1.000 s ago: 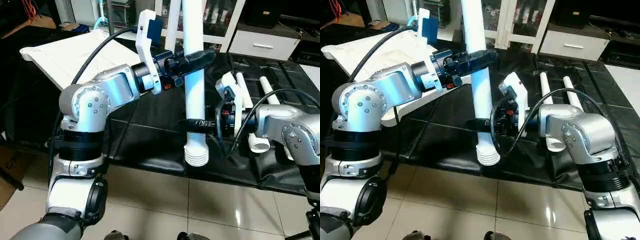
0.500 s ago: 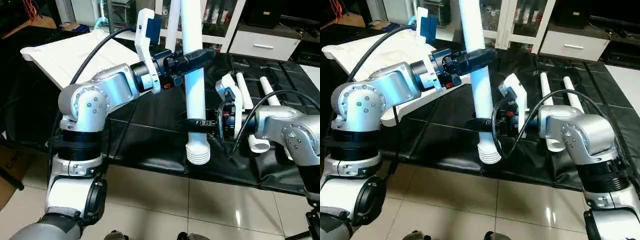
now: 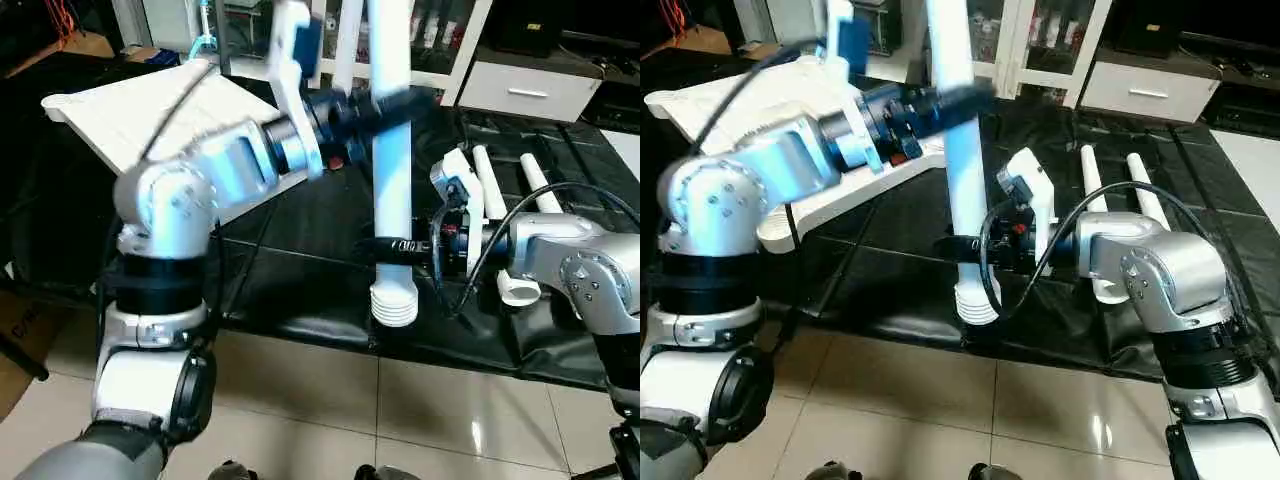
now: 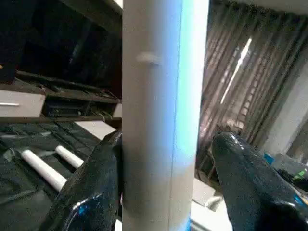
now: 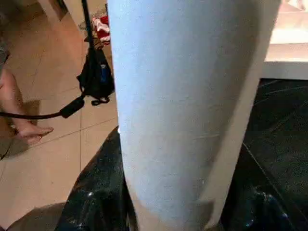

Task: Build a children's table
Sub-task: Pick table leg

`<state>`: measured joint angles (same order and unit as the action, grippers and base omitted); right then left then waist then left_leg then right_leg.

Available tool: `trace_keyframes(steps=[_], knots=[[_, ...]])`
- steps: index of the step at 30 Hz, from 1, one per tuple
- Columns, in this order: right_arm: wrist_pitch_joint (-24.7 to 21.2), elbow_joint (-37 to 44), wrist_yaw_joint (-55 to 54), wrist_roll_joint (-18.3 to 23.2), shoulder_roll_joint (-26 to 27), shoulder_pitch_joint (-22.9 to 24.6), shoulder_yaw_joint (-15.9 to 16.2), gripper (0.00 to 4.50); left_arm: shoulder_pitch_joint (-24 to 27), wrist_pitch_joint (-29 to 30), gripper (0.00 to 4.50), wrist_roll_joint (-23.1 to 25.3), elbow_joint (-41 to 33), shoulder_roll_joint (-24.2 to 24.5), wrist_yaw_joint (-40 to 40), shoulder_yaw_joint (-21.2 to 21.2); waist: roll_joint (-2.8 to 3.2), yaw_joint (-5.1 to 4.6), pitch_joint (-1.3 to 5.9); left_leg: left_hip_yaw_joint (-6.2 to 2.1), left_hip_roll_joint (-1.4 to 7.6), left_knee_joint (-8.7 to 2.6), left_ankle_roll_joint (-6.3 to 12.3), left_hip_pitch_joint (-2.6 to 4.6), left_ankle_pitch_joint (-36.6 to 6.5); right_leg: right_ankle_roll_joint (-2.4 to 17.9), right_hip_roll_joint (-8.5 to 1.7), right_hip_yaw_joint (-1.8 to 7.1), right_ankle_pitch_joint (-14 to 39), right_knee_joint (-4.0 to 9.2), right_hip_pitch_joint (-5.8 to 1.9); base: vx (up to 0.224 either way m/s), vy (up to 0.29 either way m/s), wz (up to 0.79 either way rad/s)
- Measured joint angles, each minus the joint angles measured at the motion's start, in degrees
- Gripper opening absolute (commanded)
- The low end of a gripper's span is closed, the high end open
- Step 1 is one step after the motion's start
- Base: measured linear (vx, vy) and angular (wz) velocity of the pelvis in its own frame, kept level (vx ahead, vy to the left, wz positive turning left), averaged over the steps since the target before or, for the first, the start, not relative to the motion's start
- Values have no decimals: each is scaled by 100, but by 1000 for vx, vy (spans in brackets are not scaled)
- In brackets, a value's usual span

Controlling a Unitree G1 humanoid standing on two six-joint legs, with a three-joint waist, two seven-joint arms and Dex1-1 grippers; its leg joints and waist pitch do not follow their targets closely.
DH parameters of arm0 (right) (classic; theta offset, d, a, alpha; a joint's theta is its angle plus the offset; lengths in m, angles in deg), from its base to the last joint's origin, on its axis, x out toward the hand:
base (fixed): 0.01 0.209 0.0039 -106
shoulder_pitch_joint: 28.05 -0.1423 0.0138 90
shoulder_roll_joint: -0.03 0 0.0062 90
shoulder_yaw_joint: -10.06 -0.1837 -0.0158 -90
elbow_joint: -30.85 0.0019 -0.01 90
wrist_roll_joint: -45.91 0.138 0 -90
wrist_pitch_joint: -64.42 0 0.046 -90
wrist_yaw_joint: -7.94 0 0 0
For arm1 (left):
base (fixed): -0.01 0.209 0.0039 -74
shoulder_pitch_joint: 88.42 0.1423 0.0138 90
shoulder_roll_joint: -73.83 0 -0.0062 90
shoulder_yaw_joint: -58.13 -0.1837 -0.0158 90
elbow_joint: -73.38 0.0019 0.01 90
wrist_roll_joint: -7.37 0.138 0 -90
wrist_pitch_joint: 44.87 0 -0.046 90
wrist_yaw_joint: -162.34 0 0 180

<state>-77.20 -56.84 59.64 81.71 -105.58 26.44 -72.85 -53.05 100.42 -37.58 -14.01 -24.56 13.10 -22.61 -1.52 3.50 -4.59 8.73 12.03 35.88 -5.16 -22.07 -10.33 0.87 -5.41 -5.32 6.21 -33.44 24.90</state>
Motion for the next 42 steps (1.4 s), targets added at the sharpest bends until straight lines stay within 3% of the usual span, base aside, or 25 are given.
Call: trace_keyframes(steps=[1, 3, 6, 11, 14, 16, 18, 19, 22, 23, 25, 28, 31, 33, 36, 38, 39, 40, 41, 42], knots=[[28, -38, -22, -11, 17, 0, 0, 184, 0, -9, 329, 0, 16, 0, -16, 6, 0, 0, 0, 0, 0, 0, 0, 0, 0, 0, 0, -1, 0, -1, 0, 0, 0, 0], [128, -140, -198, -69, 139, -5, -62, 184, -1, -126, 332, 3, 35, -24, -63, 72, -1, 0, 0, 0, 1, 0, 0, 0, 0, 0, 0, -2, 0, -1, 0, 0, 0, 0], [327, -578, -786, -233, 433, -27, -370, 184, -118, -489, 371, -28, 86, -159, -224, 340, -1, 3, 1, -1, 0, 5, -4, -5, 3, 0, -1, -3, 0, -1, 1, 0, 0, 0], [628, -912, -1474, -268, 781, -27, -1003, 183, -217, -575, 374, -279, 87, -8, -392, 900, 7, -5, 6, -1, 1, 5, -5, -2, 3, 0, -1, -4, 0, -5, 1, 0, 0, 0], [1311, -912, -2108, -573, 939, 21, -1157, 183, -33, -615, 374, -194, -187, 194, -595, 965, 15, -10, 12, -2, 2, 4, -6, 0, 4, 0, -1, -3, 0, -12, 2, 0, 0, 0], [2141, -836, -2498, -1139, 932, 302, -1153, 183, 354, -829, 374, 377, -570, 540, -782, 693, 38, -16, 32, -2, 3, 4, -10, 4, 5, -1, -1, -2, 1, -21, 0, 0, 0, 0], [2585, -543, -2621, -1592, 823, 703, -996, 183, 843, -1052, 374, 1121, -833, 850, -1040, 322, 58, -12, 44, -1, 3, 3, -11, 5, 5, -13, -1, 9, 8, -45, 1, 0, 0, 0], [2694, -162, -2761, -1858, 841, 1044, -870, 183, 1330, -1387, 374, 1741, -992, 960, -1288, -8, 73, -19, 62, -1, 3, -6, -11, 6, 5, -32, 4, 18, 20, -50, -2, 0, 0, 0], [2738, 643, -3069, -2100, 1239, 1817, -580, 183, 2465, -1989, 374, 2663, -1023, 772, -1847, -473, 83, -38, 69, -4, 8, -10, -12, -4, 5, -61, 12, 24, 38, -65, 13, 0, 0, 0], [2740, 868, -3229, -2147, 1442, 2080, -428, 183, 2887, -2269, 374, 2880, -1000, 526, -2049, -570, 83, -48, 69, -5, 9, -9, -13, -12, 5, -61, 12, 24, 38, -64, 16, 0, 0, 0], [2761, 964, -3435, -2226, 1623, 2238, -308, 183, 3143, -2555, 374, 3137, -879, 530, -2217, -741, 81, -64, 67, -6, 9, -7, -12, -20, 5, -60, 13, 24, 38, -57, 19, 0, 0, 0], [3247, 1070, -3975, -2363, 1871, 2518, -460, 183, 3519, -3147, 374, 3587, -905, 852, -2406, -931, 114, -120, 93, -8, -3, -9, -12, 7, 3, -70, 9, 32, 44, -47, -8, 0, 0, 0], [3576, 1038, -4172, -2548, 1886, 2675, -492, 183, 3639, -3302, 374, 3807, -897, 875, -2483, -1147, 127, -172, 96, -18, -6, -11, -8, -6, 2, -72, 11, 17, 45, 12, -23, 0, 0, 0], [3722, 1023, -4166, -2519, 2007, 2749, -516, 183, 3615, -3383, 374, 3850, -886, 755, -2489, -1255, 133, -206, 98, -27, -7, -12, -6, 2, 1, -72, 0, -11, 45, 52, -44, 0, 0, 0], [3802, 1023, -4172, -2393, 2380, 2964, -691, 183, 3596, -3520, 374, 3932, -819, 588, -2502, -1300, 161, -335, 99, -36, -14, -11, 15, 26, -11, -74, -22, -62, 47, 156, -102, 0, 0, 0], [3754, 1036, -4266, -2294, 2450, 3045, -746, 183, 3628, -3652, 374, 4030, -780, 517, -2520, -1297, 196, -422, 101, -25, -37, -1, 51, 35, -31, -76, -148, -213, 49, 237, -145, -50, 71, -9], [3721, 1044, -4297, -2289, 2468, 3073, -760, 183, 3662, -3698, 374, 4048, -769, 515, -2524, -1297, 237, -484, 86, -23, -39, 6, 81, 53, -49, -83, -204, -323, 54, 299, -197, -50, 92, -11], [3714, 1053, -4337, -2289, 2486, 3118, -768, 183, 3716, -3776, 374, 4082, -729, 533, -2524, -1298, 313, -553, 53, -11, -10, -2, 102, 92, -61, -95, -227, -469, 67, 392, -308, -100, 89, -17], [3716, 1089, -4379, -2284, 2505, 3190, -778, 183, 3726, -3845, 374, 4092, -677, 572, -2515, -1328, 337, -529, 32, 16, -21, -12, 105, 97, -63, -41, -274, -462, 364, -83, -302, -100, 89, -17], [3742, 1114, -4402, -2277, 2525, 3301, -781, 183, 3729, -3904, 374, 4095, -662, 586, -2508, -1368, 308, -466, 51, 132, -32, 11, 109, 106, -61, 22, -308, -369, 573, -524, -382, -96, 47, -6]])
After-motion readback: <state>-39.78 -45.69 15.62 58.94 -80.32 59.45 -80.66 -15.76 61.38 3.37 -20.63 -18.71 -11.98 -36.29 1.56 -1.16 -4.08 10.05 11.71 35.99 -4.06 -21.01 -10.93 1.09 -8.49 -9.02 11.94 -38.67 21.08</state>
